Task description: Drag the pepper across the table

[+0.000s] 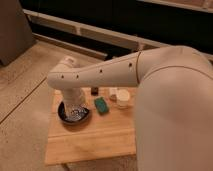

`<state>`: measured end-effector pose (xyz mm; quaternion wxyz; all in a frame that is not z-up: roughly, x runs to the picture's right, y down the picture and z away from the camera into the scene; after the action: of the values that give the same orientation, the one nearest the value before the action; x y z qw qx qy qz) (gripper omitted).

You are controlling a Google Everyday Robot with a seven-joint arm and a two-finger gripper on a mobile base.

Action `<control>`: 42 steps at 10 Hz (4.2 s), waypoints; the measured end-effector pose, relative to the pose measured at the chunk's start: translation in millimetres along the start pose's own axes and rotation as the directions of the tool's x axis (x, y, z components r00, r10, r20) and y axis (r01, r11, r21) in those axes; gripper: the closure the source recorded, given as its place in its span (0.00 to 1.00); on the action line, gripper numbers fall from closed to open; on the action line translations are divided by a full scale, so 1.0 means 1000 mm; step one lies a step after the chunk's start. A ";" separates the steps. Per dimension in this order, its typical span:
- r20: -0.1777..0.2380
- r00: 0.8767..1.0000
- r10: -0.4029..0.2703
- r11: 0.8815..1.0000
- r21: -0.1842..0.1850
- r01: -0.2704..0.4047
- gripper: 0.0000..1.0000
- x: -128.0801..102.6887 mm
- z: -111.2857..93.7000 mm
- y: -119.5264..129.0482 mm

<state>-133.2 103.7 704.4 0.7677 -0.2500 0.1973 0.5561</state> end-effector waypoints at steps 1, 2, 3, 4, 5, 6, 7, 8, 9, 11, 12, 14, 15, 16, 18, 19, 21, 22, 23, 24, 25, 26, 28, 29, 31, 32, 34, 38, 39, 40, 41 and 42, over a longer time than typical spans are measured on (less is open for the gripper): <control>0.001 1.000 0.020 1.000 -0.004 -0.020 0.35 -0.007 0.001 -0.013; 0.000 0.999 0.049 0.999 -0.002 -0.049 0.35 -0.015 0.003 -0.036; -0.005 0.998 0.066 0.998 -0.005 -0.066 0.35 -0.020 0.007 -0.050; -0.008 0.996 0.084 0.996 -0.018 -0.084 0.35 -0.031 0.012 -0.069; -0.003 0.996 0.085 0.996 -0.031 -0.085 0.35 -0.039 0.015 -0.077; 0.009 0.996 0.084 0.996 -0.043 -0.083 0.35 -0.051 0.017 -0.088; 0.023 0.997 0.071 0.996 -0.054 -0.070 0.35 -0.063 0.017 -0.095; 0.034 0.998 0.046 0.997 -0.063 -0.044 0.35 -0.076 0.018 -0.098; 0.039 0.999 0.019 0.998 -0.063 -0.016 0.35 -0.087 0.018 -0.100; 0.033 0.999 -0.024 0.998 -0.060 0.026 0.35 -0.109 0.021 -0.112; 0.027 0.999 -0.040 0.997 -0.060 0.042 0.35 -0.119 0.022 -0.114; 0.016 0.997 -0.079 0.994 -0.067 0.080 0.35 -0.145 0.028 -0.107; 0.022 0.996 -0.085 0.993 -0.075 0.087 0.35 -0.153 0.028 -0.104; 0.022 0.996 -0.088 0.993 -0.079 0.089 0.35 -0.157 0.029 -0.103; 0.022 0.996 -0.088 0.993 -0.079 0.089 0.35 -0.157 0.029 -0.103; 0.020 0.996 -0.088 0.993 -0.074 0.090 0.35 -0.156 0.030 -0.104; 0.069 0.996 -0.063 0.995 -0.071 0.068 0.35 -0.171 0.033 -0.110; 0.116 0.991 -0.068 0.994 -0.074 0.077 0.35 -0.185 0.032 -0.107; 0.173 0.980 -0.096 0.991 -0.076 0.110 0.35 -0.200 0.028 -0.099; 0.253 0.951 -0.179 0.975 -0.080 0.205 0.35 -0.221 0.024 -0.070; 0.273 0.937 -0.217 0.965 -0.086 0.248 0.35 -0.226 0.024 -0.056; 0.290 0.919 -0.267 0.947 -0.099 0.307 0.35 -0.231 0.029 -0.037; 0.268 0.903 -0.337 0.914 -0.137 0.382 0.35 -0.235 0.047 -0.006; 0.239 0.900 -0.365 0.903 -0.144 0.405 0.35 -0.237 0.058 0.003; 0.189 0.907 -0.376 0.903 -0.147 0.405 0.35 -0.248 0.072 -0.002; 0.175 0.912 -0.371 0.906 -0.149 0.397 0.35 -0.254 0.075 -0.006; 0.120 0.932 -0.342 0.919 -0.166 0.359 0.35 -0.262 0.094 -0.011; -0.032 0.948 -0.318 0.929 -0.210 0.304 0.35 -0.253 0.141 0.001; -0.049 0.947 -0.318 0.930 -0.209 0.302 0.35 -0.252 0.147 0.000; -0.074 0.945 -0.318 0.932 -0.207 0.298 0.35 -0.251 0.155 -0.002; -0.085 0.944 -0.318 0.933 -0.202 0.296 0.35 -0.252 0.158 -0.002; -0.089 0.945 -0.315 0.936 -0.193 0.294 0.35 -0.254 0.162 -0.005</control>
<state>-201.5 7.8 981.7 0.8061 -0.3775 0.1513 0.4299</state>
